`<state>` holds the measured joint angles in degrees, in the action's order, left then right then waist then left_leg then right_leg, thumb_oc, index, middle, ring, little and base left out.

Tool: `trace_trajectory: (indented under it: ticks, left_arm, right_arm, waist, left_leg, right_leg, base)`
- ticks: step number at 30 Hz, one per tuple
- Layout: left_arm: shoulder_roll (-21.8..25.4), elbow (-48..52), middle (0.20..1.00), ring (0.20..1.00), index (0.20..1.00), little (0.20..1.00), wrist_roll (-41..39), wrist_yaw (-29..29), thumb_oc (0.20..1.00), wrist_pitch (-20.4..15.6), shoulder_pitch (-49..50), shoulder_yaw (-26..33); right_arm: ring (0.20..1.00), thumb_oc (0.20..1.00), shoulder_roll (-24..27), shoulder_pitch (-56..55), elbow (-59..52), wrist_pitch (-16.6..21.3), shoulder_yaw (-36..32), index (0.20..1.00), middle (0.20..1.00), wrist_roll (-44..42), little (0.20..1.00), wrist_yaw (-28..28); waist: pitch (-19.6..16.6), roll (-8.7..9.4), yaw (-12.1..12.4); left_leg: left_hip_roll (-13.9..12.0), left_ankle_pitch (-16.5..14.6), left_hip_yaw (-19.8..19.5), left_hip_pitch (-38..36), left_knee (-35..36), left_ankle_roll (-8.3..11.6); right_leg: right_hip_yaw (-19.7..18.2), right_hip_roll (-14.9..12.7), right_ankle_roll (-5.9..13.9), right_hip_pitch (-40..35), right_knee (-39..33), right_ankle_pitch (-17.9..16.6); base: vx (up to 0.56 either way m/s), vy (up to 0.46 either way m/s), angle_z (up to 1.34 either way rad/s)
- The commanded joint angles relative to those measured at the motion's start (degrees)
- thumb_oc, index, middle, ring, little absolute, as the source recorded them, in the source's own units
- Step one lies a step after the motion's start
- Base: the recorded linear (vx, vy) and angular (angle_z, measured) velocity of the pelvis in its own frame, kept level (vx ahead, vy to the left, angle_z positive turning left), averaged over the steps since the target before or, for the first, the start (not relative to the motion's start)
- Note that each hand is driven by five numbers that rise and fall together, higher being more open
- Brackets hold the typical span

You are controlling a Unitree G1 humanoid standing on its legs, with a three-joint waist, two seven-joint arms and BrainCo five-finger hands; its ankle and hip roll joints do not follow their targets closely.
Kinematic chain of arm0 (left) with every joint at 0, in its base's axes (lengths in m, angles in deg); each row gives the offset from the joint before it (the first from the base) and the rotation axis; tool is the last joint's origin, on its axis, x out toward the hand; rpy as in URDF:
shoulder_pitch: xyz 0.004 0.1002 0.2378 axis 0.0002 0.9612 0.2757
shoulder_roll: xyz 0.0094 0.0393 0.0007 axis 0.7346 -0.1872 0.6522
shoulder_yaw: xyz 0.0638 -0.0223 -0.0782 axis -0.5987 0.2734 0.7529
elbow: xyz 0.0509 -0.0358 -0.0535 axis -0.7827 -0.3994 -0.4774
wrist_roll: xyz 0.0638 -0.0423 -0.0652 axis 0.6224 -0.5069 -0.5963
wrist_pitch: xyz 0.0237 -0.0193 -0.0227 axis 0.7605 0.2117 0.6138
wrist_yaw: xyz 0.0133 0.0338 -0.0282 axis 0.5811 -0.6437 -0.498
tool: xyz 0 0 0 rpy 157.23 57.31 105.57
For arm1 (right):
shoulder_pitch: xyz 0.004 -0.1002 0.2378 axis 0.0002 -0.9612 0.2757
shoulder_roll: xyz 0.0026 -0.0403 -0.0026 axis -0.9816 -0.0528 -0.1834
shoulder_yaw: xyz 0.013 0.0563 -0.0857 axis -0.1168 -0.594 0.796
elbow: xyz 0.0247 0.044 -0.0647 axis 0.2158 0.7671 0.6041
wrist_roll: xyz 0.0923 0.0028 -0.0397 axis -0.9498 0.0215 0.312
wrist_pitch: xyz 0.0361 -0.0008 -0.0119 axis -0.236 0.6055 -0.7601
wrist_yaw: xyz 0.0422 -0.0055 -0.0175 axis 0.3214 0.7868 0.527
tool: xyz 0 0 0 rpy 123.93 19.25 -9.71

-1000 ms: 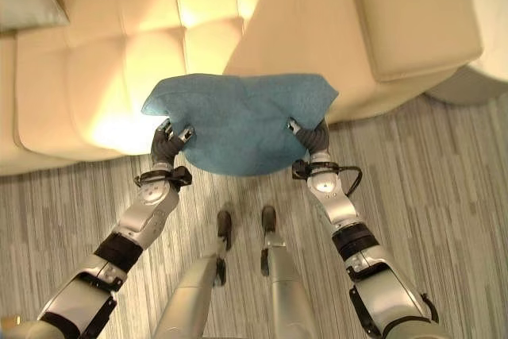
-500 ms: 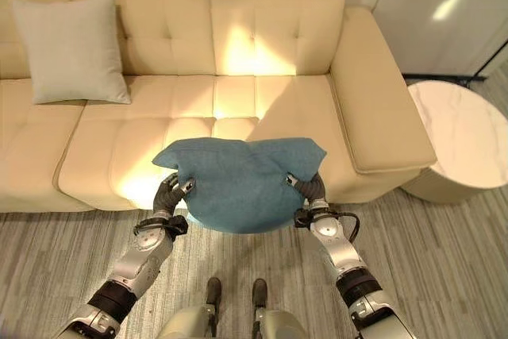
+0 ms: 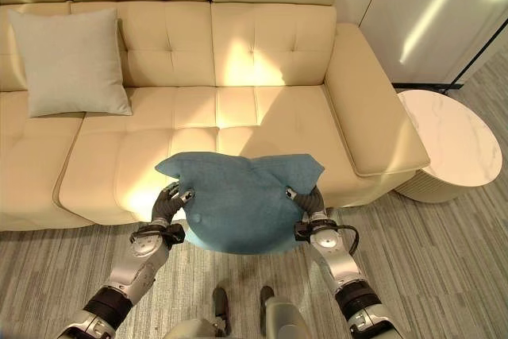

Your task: Pick up all the scattered cushions and arrange them neatly on the sofa.

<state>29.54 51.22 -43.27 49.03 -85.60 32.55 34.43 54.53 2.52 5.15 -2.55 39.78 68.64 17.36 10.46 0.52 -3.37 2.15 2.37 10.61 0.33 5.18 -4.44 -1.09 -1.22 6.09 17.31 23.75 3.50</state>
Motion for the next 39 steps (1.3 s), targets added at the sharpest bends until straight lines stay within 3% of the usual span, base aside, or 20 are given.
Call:
trace_trajectory:
  ticks: [1,5,10,12,14,16,18,19,20,22,29,31,34,37,39]
  left_arm:
    - [-1.74,4.24,0.200,0.200,0.200,0.200,1.97,-2.69,0.200,-4.48,-5.34,-2.35]
    - [-2.26,3.58,0.200,0.200,0.200,0.200,2.02,-3.18,0.200,-4.33,-5.10,-2.16]
    - [-3.99,3.10,0.200,0.200,0.200,0.200,1.62,-4.77,0.200,-4.20,-3.41,-2.92]
    - [-5.07,2.44,0.200,0.200,0.200,0.200,0.90,-6.28,0.200,-3.79,-3.39,-3.79]
    - [-5.61,2.12,0.200,0.200,0.200,0.200,0.67,-6.47,0.200,-3.44,-3.47,-4.56]
    - [-6.05,1.91,0.200,0.200,0.200,0.200,0.60,-6.43,0.200,-3.20,-3.49,-4.64]
    - [-5.99,1.78,0.200,0.200,0.200,0.200,1.21,-6.37,0.200,-3.03,-3.75,-4.89]
    - [-6.01,1.89,0.200,0.200,0.200,0.200,1.38,-5.85,0.200,-3.25,-4.19,-4.71]
    - [-6.03,2.15,0.200,0.200,0.200,0.200,1.31,-5.55,0.200,-3.31,-4.35,-4.61]
    - [-5.72,2.48,0.200,0.200,0.200,0.200,0.94,-5.44,0.200,-3.56,-4.10,-4.06]
    - [-4.49,4.57,0.200,0.200,0.200,0.200,1.41,-4.90,0.200,-4.12,-4.80,-4.09]
    - [-3.27,6.04,0.200,0.200,0.200,0.200,1.48,-3.67,0.200,-4.65,-5.54,-2.35]
    - [-2.13,6.33,0.200,0.200,0.200,0.200,1.47,-2.89,0.200,-5.13,-6.37,-1.27]
    - [-1.58,6.80,0.200,0.200,0.200,0.200,1.49,-2.40,0.200,-5.48,-7.23,-0.23]
    - [-1.31,7.00,0.200,0.200,0.200,0.200,1.12,-2.08,0.200,-5.64,-7.43,-0.04]
  right_arm:
    - [0.200,0.200,-1.59,7.92,-4.68,6.35,-0.15,0.200,0.200,0.38,0.200,-1.73]
    - [0.200,0.200,-0.63,7.07,-5.44,6.29,-0.59,0.200,0.200,0.33,0.200,-2.20]
    - [0.200,0.200,1.51,2.43,-6.51,6.37,-2.66,0.200,0.200,0.94,0.200,-2.73]
    - [0.200,0.200,2.58,-0.22,-7.72,6.58,-4.59,0.200,0.200,0.19,0.200,-2.88]
    - [0.200,0.200,3.36,-0.97,-8.17,6.36,-5.22,0.200,0.200,-0.11,0.200,-2.64]
    - [0.200,0.200,3.60,-1.27,-7.76,6.16,-5.60,0.200,0.200,-0.01,0.200,-2.43]
    - [0.200,0.200,3.59,-1.08,-7.42,6.16,-5.91,0.200,0.200,0.17,0.200,-2.05]
    - [0.200,0.200,3.15,-0.40,-6.76,6.30,-5.42,0.200,0.200,0.58,0.200,-1.65]
    - [0.200,0.200,3.08,0.24,-6.35,6.25,-5.05,0.200,0.200,0.79,0.200,-1.45]
    - [0.200,0.200,3.04,0.62,-6.33,6.07,-4.65,0.200,0.200,0.72,0.200,-2.02]
    - [0.200,0.200,1.65,3.45,-5.88,5.77,-3.44,0.200,0.200,1.64,0.200,-2.04]
    - [0.200,0.200,0.63,6.07,-5.86,5.80,-2.74,0.200,0.200,1.96,0.200,-1.83]
    - [0.200,0.200,-0.11,7.36,-5.15,5.65,-2.11,0.200,0.200,1.95,0.200,-2.04]
    - [0.200,0.200,-0.33,8.60,-4.56,5.58,-1.91,0.200,0.200,1.42,0.200,-2.39]
    - [0.200,0.200,0.08,8.49,-4.67,5.60,-1.82,0.200,0.200,1.03,0.200,-2.71]
  waist:
    - [-3.92,1.81,0.09]
    - [-3.67,2.44,-1.77]
    - [-5.53,2.49,-2.98]
    - [-5.80,2.76,-4.46]
    - [-5.47,3.23,-4.00]
    - [-5.52,3.56,-3.69]
    - [-5.60,3.36,-2.97]
    - [-4.92,2.64,-1.91]
    - [-4.67,2.21,-1.55]
    - [-4.69,1.74,-1.47]
    - [-5.72,1.37,-0.74]
    - [-4.98,1.49,-0.19]
    - [-4.74,1.61,0.33]
    - [-5.08,1.98,0.88]
    - [-4.78,2.20,-0.05]
  left_leg:
    - [0.27,0.52,-2.75,-0.71,-0.62,5.21]
    - [1.75,-1.60,-5.64,-4.21,-0.61,5.21]
    - [1.44,-4.92,-7.38,-5.48,-3.91,6.14]
    - [-0.86,-3.75,-6.06,-3.57,-12.17,8.82]
    - [-1.69,-2.40,-6.62,-1.07,-16.11,8.85]
    - [-1.73,-2.73,-6.19,0.85,-13.38,8.33]
    - [-1.96,-0.07,-6.96,3.22,-8.18,8.31]
    - [-1.90,4.15,-9.74,5.76,-4.88,9.39]
    - [-2.05,5.31,-10.57,6.62,-3.83,9.86]
    - [-2.53,4.96,-9.82,5.87,-2.56,9.81]
    - [-1.59,3.04,-6.97,2.30,-1.81,7.51]
    - [-1.51,0.74,-3.33,1.71,-3.20,5.79]
    - [-2.14,0.24,-1.77,1.72,-3.45,5.74]
    - [-2.63,-1.05,-0.33,1.18,-3.60,6.37]
    - [-2.47,-1.45,-1.29,0.60,-3.67,6.64]
  right_leg:
    - [1.12,2.29,1.67,-5.10,-17.71,-7.26]
    - [-1.02,4.44,2.90,-3.11,-23.76,-11.61]
    - [-2.97,3.77,1.41,-6.78,-23.23,-11.27]
    - [-0.99,2.74,-0.03,-9.99,-23.15,-10.08]
    - [-0.25,2.65,-1.30,-12.23,-22.66,-8.23]
    - [-0.61,2.01,-1.27,-13.18,-22.55,-7.57]
    - [-1.29,2.45,-1.31,-14.20,-22.39,-7.00]
    - [-2.77,3.36,-1.58,-15.20,-21.71,-5.79]
    - [-3.54,3.76,-1.67,-15.57,-21.35,-5.36]
    - [-4.54,3.87,-1.77,-16.17,-20.38,-4.01]
    - [-6.97,1.49,0.34,-16.18,-18.97,-3.53]
    - [-7.87,0.16,2.74,-14.19,-15.77,-4.22]
    - [-9.38,-0.01,3.48,-11.80,-14.26,-5.78]
    - [-4.90,-3.82,4.25,-10.54,-20.54,-8.71]
    - [-5.80,-3.39,4.34,-8.83,-22.28,-10.16]
  base:
    - [0.24,0.003,-0.08]
    - [0.25,-0.020,0.06]
    - [0.25,-0.112,0.59]
    - [0.24,-0.178,0.62]
    - [0.19,-0.134,1.01]
    - [0.17,-0.053,0.10]
    - [0.19,-0.005,-0.19]
    - [0.21,0.034,-0.38]
    - [0.20,0.066,-0.56]
    - [0.16,0.099,-0.60]
    - [0.12,0.148,-0.57]
    - [0.02,0.167,-0.40]
    - [-0.02,0.050,-1.02]
    - [0.04,-0.044,-0.42]
    - [0.09,-0.036,-0.40]
